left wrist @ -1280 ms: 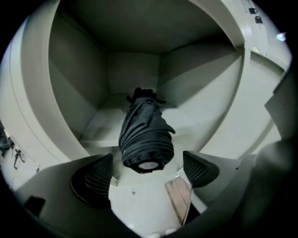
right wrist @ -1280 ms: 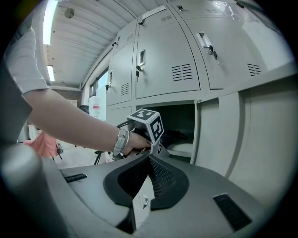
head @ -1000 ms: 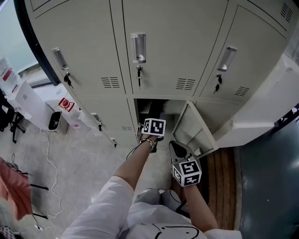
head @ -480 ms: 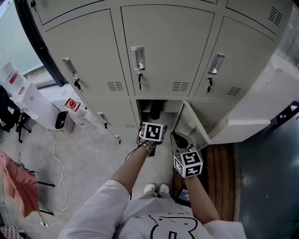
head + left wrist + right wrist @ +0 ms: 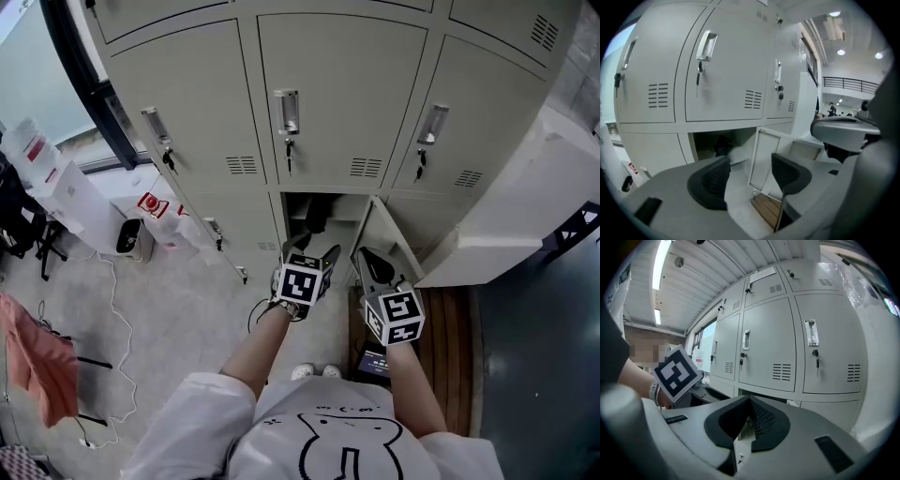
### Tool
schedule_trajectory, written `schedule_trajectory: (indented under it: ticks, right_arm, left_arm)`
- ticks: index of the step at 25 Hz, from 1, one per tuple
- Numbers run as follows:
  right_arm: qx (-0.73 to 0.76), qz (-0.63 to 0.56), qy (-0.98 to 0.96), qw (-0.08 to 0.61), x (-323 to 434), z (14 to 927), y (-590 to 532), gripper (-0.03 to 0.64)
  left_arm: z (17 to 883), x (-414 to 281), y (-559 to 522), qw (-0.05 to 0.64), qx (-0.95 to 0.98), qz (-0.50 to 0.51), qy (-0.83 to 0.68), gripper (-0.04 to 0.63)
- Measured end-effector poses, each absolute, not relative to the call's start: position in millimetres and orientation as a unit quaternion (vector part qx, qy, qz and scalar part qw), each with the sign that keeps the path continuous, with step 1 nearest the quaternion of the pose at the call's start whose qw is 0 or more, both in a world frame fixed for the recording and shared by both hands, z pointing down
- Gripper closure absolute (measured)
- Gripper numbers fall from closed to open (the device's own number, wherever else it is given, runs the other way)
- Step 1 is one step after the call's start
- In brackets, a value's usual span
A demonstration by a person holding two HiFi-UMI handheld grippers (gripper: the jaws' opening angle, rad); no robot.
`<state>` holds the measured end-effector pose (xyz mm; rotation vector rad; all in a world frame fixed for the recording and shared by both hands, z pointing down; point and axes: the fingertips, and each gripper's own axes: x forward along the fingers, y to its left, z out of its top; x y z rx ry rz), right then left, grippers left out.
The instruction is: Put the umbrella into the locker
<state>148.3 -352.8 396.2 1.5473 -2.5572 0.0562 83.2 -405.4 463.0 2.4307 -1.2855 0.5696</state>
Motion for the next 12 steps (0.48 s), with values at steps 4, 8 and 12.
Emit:
schedule_trajectory:
  ticks: [4, 8, 12]
  right_arm:
    - [0.524, 0.0, -0.85, 0.051, 155, 374, -345, 0.603]
    - [0.529, -0.04, -0.848, 0.015, 153, 350, -339, 0.603]
    - [0.518, -0.062, -0.853, 0.008, 143, 342, -335, 0.603]
  left_arm:
    - [432, 79, -386, 0.121, 0.866, 0.152, -0.46, 0.381]
    - [395, 74, -375, 0.072, 0.871, 0.092, -0.477, 0.509]
    - [367, 72, -367, 0.024, 0.875, 0.053, -0.481, 0.577]
